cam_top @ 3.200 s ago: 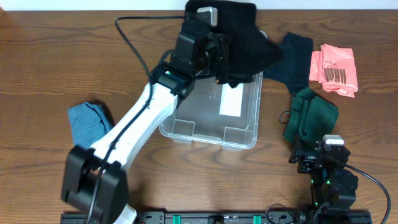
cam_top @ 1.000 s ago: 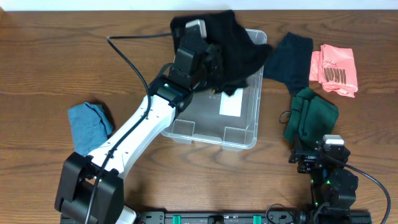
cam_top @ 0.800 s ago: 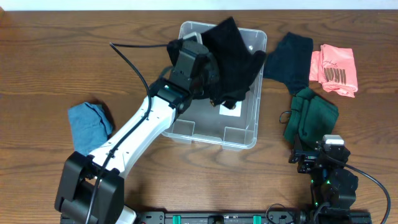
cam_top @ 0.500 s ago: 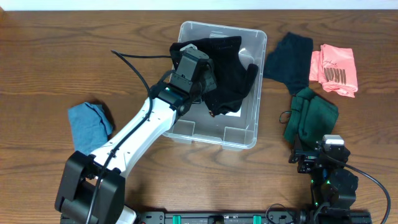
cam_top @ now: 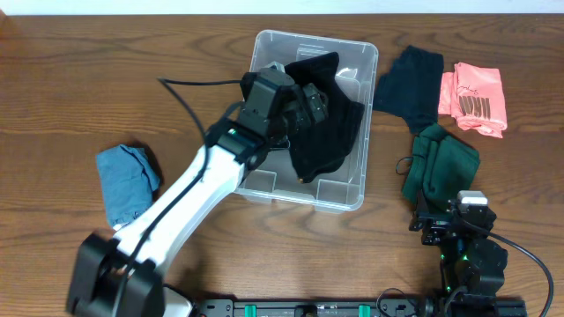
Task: Pack container
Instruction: 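Lower the black garment into the bin and spread it inside, then release the black garment and withdraw the left gripper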
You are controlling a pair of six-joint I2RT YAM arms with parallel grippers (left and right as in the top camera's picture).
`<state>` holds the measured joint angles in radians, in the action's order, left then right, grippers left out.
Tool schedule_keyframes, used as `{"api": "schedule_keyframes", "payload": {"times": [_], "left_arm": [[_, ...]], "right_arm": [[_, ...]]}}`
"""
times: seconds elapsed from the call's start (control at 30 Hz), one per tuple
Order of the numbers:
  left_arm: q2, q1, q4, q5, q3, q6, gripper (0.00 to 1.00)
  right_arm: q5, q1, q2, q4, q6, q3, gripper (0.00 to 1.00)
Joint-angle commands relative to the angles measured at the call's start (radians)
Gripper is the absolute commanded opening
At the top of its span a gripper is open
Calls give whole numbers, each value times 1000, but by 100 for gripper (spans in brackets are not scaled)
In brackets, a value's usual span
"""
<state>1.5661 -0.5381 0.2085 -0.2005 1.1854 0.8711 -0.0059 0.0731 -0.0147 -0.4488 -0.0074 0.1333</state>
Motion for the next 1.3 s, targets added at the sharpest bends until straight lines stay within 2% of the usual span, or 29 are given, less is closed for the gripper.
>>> {"api": "schedule_keyframes", "payload": {"times": [0.0,0.17,0.3,0.43,0.53,0.63,0.73,0.87,1.0,1.13,1.27], "left_arm": [[-146,-2,-14,-54,8,2,98],[-274,-2,-42,16,8,-13,98],[-309,4,-45,37,8,-140,98],[-297,5,-37,41,8,-146,86],[-269,5,3,154,8,-146,75],[-203,5,55,266,8,-146,65],[-119,5,45,265,8,-183,46],[13,5,37,266,8,-248,36],[132,5,38,275,8,-250,28],[217,4,62,376,8,-250,28],[294,14,104,384,8,-214,29]], "right_arm": [[-2,5,4,0,14,-5,99],[-2,5,4,0,14,-5,99],[-2,5,4,0,14,-5,99],[-2,5,4,0,14,-5,99],[-2,5,4,0,14,-5,99],[-2,5,4,0,14,-5,99],[-2,5,4,0,14,-5,99],[-2,5,4,0,14,-5,99],[-2,5,4,0,14,-5,99],[-2,5,4,0,14,-5,99],[-2,5,4,0,14,-5,99]]}}
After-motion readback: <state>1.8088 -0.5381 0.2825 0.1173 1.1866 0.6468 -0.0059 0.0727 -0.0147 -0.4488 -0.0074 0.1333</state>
